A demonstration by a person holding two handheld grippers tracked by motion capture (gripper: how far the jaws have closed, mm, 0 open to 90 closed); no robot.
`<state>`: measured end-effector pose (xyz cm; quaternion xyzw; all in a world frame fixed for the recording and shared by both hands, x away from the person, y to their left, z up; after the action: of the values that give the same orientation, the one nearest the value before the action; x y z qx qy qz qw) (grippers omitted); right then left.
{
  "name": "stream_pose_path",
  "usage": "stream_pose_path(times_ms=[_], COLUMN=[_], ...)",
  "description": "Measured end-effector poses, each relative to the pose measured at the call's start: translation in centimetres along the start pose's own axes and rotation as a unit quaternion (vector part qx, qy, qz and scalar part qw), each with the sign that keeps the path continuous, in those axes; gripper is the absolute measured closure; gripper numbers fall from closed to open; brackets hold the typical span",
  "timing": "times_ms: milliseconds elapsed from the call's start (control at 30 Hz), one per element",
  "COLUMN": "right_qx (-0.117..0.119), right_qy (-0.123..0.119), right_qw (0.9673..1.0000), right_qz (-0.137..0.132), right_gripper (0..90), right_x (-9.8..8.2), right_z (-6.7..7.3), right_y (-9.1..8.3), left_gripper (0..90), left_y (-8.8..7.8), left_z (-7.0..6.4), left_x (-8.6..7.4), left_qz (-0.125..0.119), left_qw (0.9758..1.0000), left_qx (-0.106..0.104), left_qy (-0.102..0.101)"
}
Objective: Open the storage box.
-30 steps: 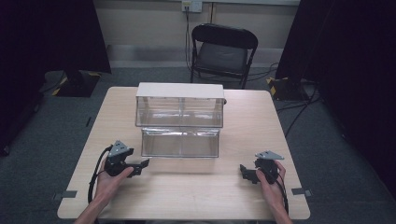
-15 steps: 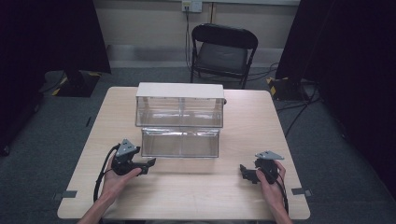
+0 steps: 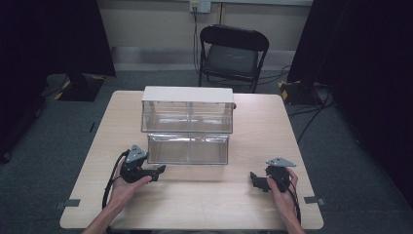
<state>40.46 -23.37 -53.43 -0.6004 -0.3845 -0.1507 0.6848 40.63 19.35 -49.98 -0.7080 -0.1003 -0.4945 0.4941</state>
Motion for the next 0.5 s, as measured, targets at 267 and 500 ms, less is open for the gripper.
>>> stream_pose_path(times_ms=[267, 500], right_qx=[0.0, 0.0], right_qy=[0.0, 0.0], right_qw=[1.0, 1.0], right_qz=[0.0, 0.0], right_gripper=[10.7, 10.7], right_x=[0.0, 0.0], right_z=[0.0, 0.0], right_y=[0.0, 0.0], left_gripper=[15.6, 15.7], left_y=[-0.68, -0.82], left_z=[0.53, 0.52], left_x=[0.07, 0.13], left_qz=[-0.015, -0.022], left_qw=[0.9997, 0.9994], left_qx=[-0.013, -0.024], left_qy=[-0.013, -0.016])
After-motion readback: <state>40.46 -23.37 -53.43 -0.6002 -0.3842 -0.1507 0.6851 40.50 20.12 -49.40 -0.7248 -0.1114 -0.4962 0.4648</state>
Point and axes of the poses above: each handheld gripper's, and its own axes: y roughly forward along the jaws, x roughly out of its top, z roughly to its left, the point moved 5 cm from there along y, roughly forward along the jaws, and after that the axes turned 2 degrees about z, right-handed, at the moved point
